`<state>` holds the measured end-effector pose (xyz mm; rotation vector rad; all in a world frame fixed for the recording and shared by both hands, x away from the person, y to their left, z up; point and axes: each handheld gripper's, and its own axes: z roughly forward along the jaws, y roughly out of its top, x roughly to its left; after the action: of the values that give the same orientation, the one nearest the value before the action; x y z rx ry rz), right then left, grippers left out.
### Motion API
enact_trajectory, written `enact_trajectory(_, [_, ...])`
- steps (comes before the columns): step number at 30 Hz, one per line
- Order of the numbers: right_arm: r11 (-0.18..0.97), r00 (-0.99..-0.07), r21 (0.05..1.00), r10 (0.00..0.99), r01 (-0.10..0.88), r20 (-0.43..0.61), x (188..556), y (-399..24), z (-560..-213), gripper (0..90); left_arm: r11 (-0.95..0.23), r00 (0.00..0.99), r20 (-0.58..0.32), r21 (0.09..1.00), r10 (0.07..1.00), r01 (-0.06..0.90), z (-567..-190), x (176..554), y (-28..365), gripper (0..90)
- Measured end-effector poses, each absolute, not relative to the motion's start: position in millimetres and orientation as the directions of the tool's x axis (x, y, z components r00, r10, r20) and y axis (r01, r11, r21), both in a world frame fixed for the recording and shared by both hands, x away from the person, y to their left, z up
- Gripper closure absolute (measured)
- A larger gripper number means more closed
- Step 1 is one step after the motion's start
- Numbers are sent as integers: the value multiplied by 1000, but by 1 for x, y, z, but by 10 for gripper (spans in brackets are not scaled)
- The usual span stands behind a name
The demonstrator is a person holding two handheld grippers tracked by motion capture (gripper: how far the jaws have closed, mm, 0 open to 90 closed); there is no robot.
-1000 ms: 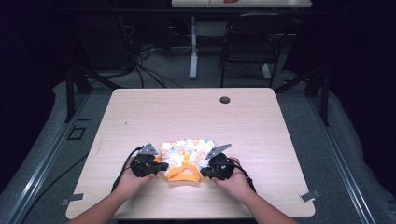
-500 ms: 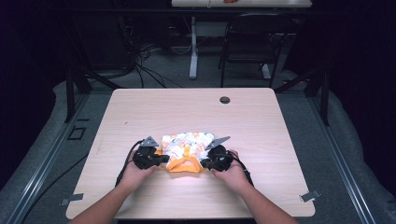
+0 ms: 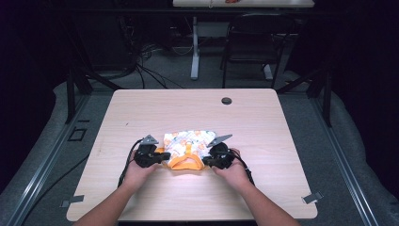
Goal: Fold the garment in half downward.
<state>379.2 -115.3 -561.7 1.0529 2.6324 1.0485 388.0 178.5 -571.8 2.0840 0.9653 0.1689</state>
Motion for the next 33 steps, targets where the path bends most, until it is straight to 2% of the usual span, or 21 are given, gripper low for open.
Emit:
enact_trajectory(7, [509,-756,666,642,544,127,376,-122,-546,841,-371,702,-208,729,681,575,-561,380,183,894])
enact_trajectory(12, [501,-755,683,645,532,114,372,-127,-536,826,-390,718,-181,738,672,551,-549,374,191,877])
enact_trajectory(17, [506,-765,699,637,505,92,363,-131,-527,733,-375,720,-172,759,673,532,-535,366,197,790])
enact_trajectory(21, [511,-769,709,636,486,69,354,-134,-521,641,-354,710,-174,771,682,529,-529,360,202,685])
enact_trajectory(29, [507,-767,715,638,482,66,339,-143,-518,549,-340,702,-172,779,691,526,-529,347,208,555])
enact_trajectory(33, [511,-767,715,640,477,54,331,-149,-518,523,-357,698,-130,785,704,506,-531,339,214,498])
